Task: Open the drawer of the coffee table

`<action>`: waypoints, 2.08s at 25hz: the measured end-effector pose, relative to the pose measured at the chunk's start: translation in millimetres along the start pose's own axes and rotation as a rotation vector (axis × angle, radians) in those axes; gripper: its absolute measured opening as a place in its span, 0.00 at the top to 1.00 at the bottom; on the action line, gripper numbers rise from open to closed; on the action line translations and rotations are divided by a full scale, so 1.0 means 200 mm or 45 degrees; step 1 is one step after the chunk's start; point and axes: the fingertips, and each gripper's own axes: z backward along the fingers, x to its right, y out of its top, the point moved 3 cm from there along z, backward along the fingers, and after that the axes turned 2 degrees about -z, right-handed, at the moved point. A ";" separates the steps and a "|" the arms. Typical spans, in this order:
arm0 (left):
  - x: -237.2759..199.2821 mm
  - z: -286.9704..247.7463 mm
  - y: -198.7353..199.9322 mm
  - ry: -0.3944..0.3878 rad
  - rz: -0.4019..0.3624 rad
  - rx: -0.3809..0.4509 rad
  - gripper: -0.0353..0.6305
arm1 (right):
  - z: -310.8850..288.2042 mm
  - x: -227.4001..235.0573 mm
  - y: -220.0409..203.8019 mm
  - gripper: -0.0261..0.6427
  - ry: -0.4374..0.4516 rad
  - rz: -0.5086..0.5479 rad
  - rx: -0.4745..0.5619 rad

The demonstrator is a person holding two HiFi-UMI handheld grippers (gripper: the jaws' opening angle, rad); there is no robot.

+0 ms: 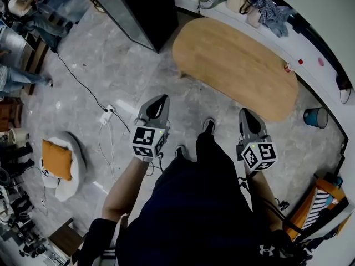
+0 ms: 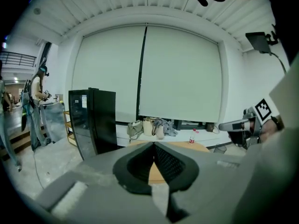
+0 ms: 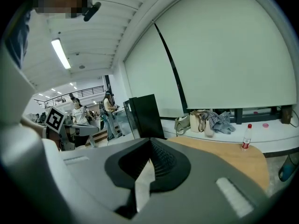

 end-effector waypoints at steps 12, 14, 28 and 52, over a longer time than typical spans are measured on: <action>-0.28 -0.58 -0.24 -0.003 -0.084 -0.192 0.89 | -0.45 0.33 -0.09 0.91 0.167 -0.096 -0.087; -0.35 -0.69 -0.34 -0.031 -0.119 -0.248 0.83 | -0.54 0.32 -0.20 0.90 0.232 -0.115 -0.128; -0.75 -1.39 -1.35 -0.274 -0.348 -0.566 0.72 | -1.06 0.48 -1.46 0.67 0.246 -0.642 -0.199; -0.82 -2.00 -1.96 -0.215 -0.335 -0.498 0.59 | -1.38 1.05 -2.46 0.52 0.132 -0.863 -0.113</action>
